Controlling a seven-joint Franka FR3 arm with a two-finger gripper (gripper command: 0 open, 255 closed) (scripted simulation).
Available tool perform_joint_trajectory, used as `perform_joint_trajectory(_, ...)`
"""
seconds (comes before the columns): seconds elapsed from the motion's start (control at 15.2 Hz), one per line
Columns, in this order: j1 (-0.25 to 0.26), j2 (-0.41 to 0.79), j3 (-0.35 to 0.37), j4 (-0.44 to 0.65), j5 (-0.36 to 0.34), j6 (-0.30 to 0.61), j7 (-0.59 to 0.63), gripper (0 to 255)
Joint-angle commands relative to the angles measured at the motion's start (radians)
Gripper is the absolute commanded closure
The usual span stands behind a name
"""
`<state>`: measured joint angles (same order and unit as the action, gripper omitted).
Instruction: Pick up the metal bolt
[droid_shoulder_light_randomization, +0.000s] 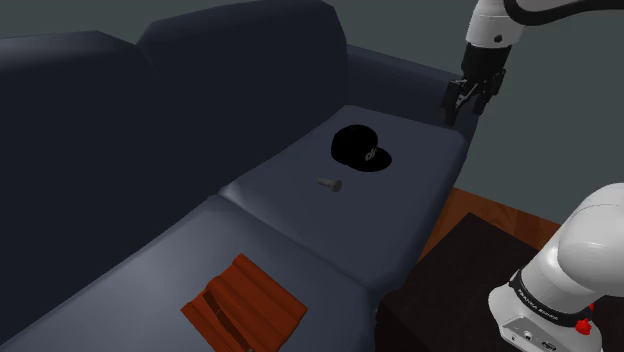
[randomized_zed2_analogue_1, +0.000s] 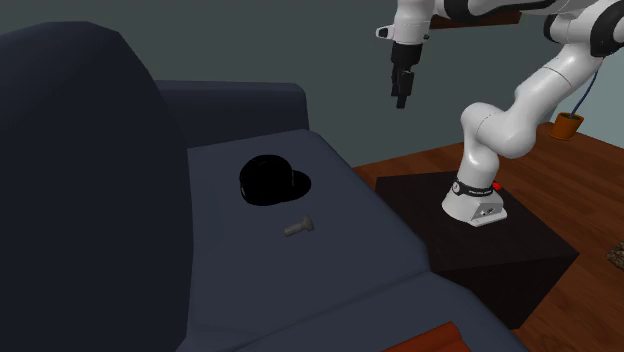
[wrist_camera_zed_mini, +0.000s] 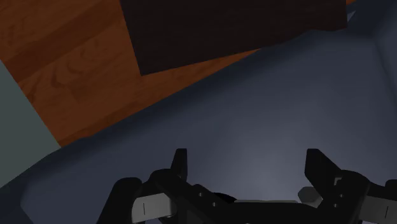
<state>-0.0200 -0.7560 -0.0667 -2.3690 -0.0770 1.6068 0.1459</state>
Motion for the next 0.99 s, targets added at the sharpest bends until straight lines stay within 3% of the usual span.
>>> perform_joint_trajectory(0.0, 0.0, 0.0, 0.0, 0.0, 0.0, 0.0, 0.0, 0)
perform_joint_trajectory(0.92, 0.076, 0.505, 0.059, 0.133, -0.024, 0.307, -0.039, 0)
